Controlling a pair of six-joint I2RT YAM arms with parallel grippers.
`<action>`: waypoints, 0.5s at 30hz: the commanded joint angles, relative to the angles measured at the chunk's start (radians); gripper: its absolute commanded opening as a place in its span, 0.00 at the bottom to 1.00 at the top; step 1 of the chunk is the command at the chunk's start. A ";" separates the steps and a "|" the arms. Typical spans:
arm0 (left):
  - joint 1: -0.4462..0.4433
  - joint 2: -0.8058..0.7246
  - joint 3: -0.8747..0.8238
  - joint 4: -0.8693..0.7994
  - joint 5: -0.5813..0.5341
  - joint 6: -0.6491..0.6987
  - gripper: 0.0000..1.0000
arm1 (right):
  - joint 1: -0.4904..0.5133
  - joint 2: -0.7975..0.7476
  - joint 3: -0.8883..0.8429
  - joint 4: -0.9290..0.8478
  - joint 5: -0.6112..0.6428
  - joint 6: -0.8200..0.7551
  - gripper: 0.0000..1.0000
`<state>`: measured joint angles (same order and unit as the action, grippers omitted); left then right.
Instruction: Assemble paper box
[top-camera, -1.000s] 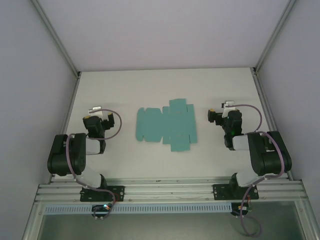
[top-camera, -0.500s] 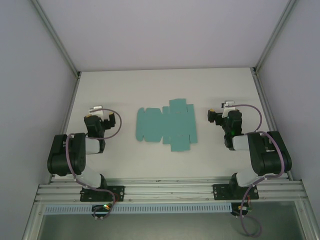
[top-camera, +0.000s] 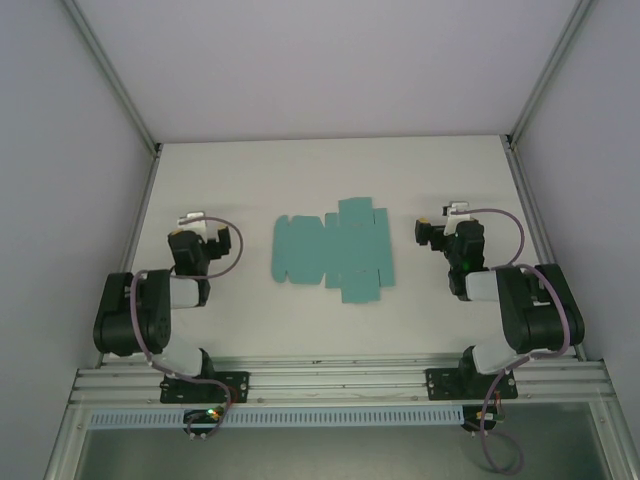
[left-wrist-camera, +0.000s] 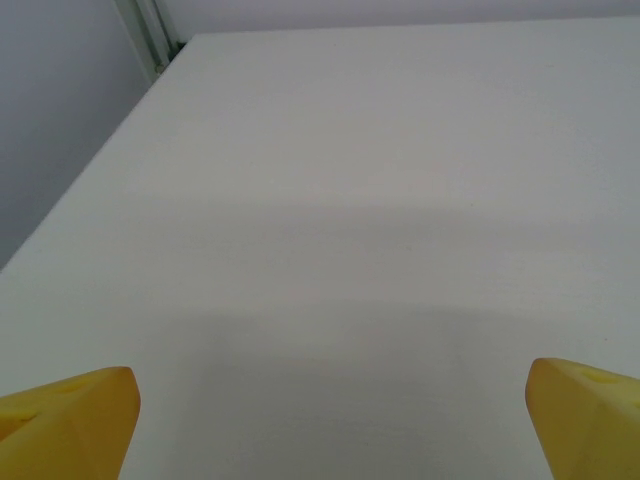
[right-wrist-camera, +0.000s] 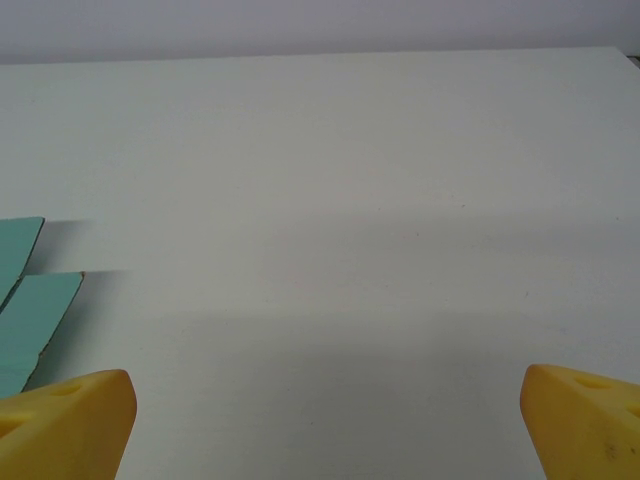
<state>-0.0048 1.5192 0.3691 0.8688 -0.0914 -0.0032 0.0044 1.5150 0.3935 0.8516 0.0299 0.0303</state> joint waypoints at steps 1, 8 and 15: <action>0.006 -0.148 0.086 -0.236 -0.013 -0.021 1.00 | 0.006 -0.111 0.053 -0.152 -0.002 -0.001 1.00; -0.049 -0.318 0.259 -0.737 0.022 -0.218 1.00 | 0.092 -0.263 0.273 -0.653 0.016 0.131 1.00; -0.087 -0.249 0.338 -0.834 0.316 -0.428 1.00 | 0.276 -0.098 0.511 -1.004 -0.158 0.301 0.77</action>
<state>-0.0734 1.2243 0.6724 0.1741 0.0872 -0.3080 0.2272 1.3350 0.8558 0.0929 -0.0185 0.2214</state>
